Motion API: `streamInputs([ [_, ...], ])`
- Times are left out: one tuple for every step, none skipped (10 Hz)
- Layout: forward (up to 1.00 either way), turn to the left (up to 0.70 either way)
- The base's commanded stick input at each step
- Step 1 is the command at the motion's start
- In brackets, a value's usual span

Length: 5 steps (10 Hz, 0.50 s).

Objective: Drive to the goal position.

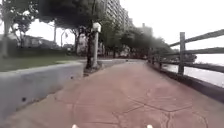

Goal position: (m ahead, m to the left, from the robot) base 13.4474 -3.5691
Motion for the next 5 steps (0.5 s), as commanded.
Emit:
streamInputs([
  [1.0, -0.25],
  [1.0, -0.21],
  [1.0, -0.16],
  [1.0, -0.11],
  [1.0, -0.07],
])
